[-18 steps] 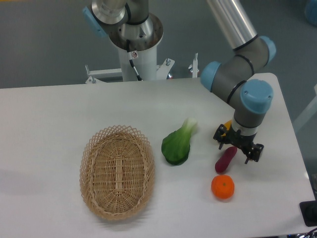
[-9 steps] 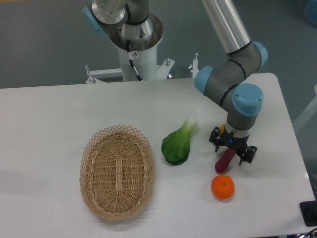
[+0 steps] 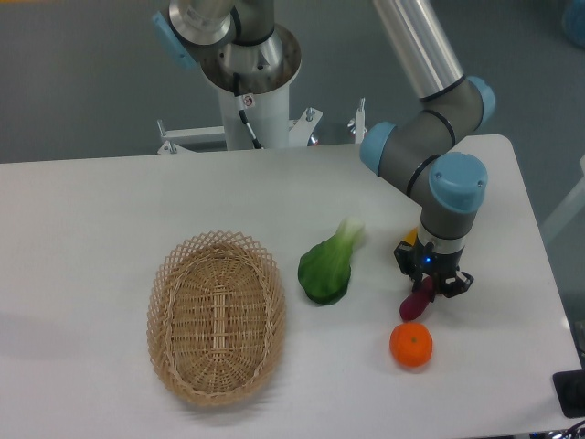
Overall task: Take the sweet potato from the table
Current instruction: 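Close the gripper on the purple sweet potato, then lift the sweet potato up off the table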
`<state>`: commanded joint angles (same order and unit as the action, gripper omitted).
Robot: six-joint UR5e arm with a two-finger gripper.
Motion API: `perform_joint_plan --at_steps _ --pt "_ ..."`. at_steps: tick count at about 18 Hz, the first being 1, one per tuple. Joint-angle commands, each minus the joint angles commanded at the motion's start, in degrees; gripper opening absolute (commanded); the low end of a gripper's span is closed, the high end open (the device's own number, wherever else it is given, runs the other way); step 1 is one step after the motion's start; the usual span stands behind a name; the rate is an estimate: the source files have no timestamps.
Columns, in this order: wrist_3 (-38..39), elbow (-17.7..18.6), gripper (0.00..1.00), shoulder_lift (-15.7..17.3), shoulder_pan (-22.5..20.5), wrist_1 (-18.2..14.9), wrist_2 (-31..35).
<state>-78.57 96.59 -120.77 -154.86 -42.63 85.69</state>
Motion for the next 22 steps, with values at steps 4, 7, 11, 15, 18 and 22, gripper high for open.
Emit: perform_joint_plan --at_steps 4,7,11,15,18,22 --pt "-2.99 -0.17 0.26 4.56 -1.67 -0.79 -0.53" --pt "-2.99 -2.80 0.26 7.64 -1.85 -5.43 -2.37" --pt "-0.72 -7.99 0.27 10.37 -0.71 -13.70 -5.80" --pt "9.54 -11.42 0.26 10.03 4.55 -14.06 -5.80" --pt "17.46 -13.62 0.26 9.50 8.16 -13.71 -5.89" --pt "26.17 -16.69 0.26 7.83 12.64 -13.45 -5.54"
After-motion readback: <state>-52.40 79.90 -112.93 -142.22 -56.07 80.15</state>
